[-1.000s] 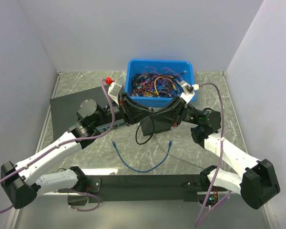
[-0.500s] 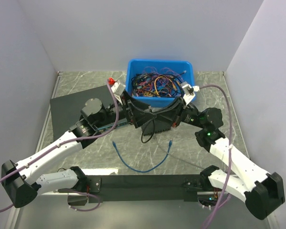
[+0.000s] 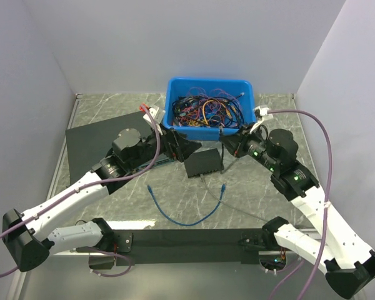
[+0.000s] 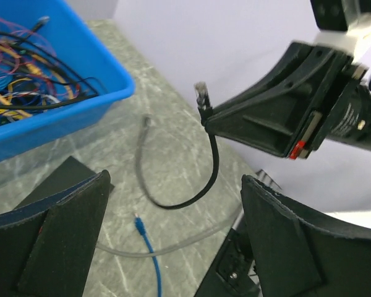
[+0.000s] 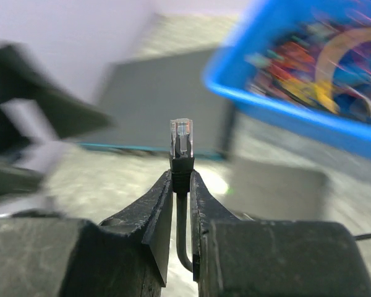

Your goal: Insert the plug into the switch port

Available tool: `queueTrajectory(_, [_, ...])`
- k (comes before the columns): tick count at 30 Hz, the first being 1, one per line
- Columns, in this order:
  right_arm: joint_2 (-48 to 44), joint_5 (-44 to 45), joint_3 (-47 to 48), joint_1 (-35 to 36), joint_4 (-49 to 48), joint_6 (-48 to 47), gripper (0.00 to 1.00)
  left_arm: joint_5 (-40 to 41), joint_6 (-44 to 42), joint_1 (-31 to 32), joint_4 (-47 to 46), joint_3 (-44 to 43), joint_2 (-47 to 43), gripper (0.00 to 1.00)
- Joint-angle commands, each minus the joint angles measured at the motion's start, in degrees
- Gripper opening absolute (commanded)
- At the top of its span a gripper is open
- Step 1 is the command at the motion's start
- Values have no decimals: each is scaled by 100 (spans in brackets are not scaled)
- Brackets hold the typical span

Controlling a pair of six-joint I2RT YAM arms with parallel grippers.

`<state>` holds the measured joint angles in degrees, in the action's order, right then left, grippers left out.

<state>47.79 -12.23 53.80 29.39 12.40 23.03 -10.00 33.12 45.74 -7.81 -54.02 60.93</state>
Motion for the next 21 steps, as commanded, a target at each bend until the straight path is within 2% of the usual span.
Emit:
queueTrajectory(1, [177,1432,27,67,1141,-528,0,455,-148,6,34,-91,130,92])
queueTrajectory(11, [1074,2005,-818,260,878,-105,0,271,-96,-196,-167,-267,1139,89])
queueTrajectory(21, [2058,2242,-1170,972,281,114,0,218,-131,-408,-326,-469,2168,88])
